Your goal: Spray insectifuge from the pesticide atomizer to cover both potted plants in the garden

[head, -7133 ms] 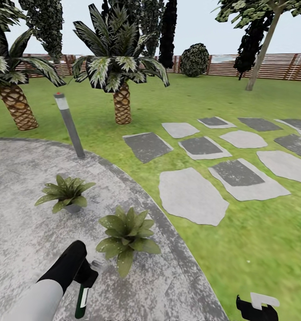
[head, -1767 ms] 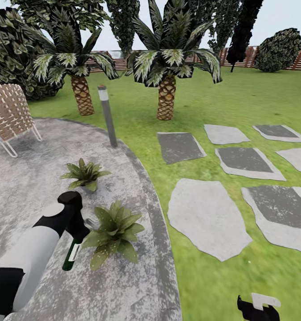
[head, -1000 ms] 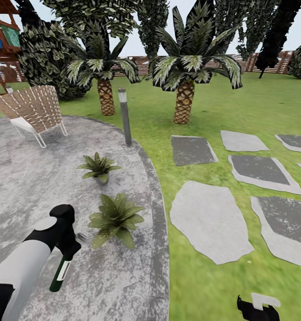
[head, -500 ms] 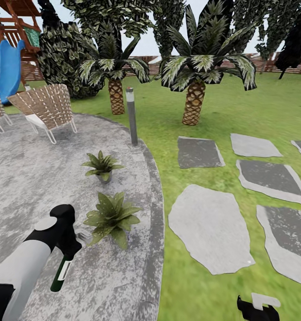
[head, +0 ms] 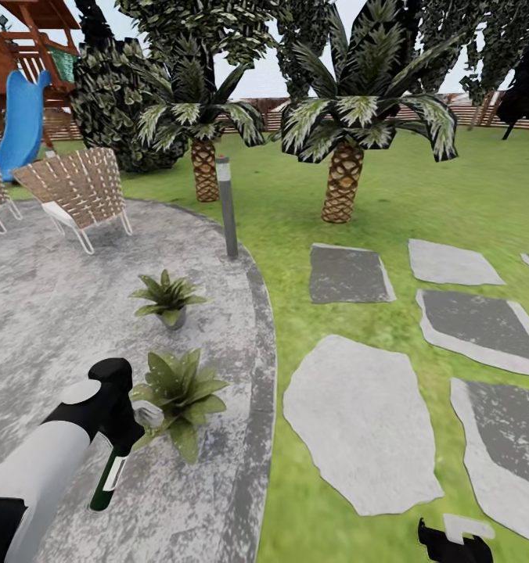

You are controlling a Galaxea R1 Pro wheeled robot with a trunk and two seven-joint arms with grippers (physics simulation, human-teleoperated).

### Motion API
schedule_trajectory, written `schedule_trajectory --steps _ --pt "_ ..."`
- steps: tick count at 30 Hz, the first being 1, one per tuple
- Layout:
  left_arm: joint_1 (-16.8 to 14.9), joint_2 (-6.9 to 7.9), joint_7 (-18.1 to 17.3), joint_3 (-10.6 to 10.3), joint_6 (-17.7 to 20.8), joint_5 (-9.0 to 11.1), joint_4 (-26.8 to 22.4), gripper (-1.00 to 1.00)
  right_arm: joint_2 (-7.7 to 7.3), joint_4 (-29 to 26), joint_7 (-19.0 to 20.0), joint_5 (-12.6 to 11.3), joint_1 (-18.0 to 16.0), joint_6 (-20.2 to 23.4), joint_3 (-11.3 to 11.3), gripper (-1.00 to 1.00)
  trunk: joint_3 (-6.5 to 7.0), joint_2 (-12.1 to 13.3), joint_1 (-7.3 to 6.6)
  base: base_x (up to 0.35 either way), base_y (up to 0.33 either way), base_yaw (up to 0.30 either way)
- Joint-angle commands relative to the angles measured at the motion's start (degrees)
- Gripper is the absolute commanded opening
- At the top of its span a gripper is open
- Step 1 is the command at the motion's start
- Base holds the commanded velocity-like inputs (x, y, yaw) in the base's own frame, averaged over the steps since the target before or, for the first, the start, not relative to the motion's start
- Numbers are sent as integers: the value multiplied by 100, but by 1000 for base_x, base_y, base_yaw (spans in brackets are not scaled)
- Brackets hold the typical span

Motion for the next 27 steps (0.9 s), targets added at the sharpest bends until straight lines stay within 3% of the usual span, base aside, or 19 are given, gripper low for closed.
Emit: schedule_trajectory --steps 1,6,22,27 --pt "-3 5 -57 -23 60 -45 -14 -100 1 13 -16 60 -8 -30 -41 100 -5 -2 1 128 -296 0" --pt "-3 11 -57 -16 63 -46 -32 -100 10 13 -16 60 -8 -30 -34 100 -5 -2 1 31 -307 69" --pt "3 49 -57 -22 93 -56 5 -100 12 13 -16 60 -8 -30 -33 100 -5 -2 1 38 -305 270" --pt "212 73 -57 211 101 -45 14 -100 12 13 -16 60 -8 -30 -33 100 -5 -2 1 213 -165 277"
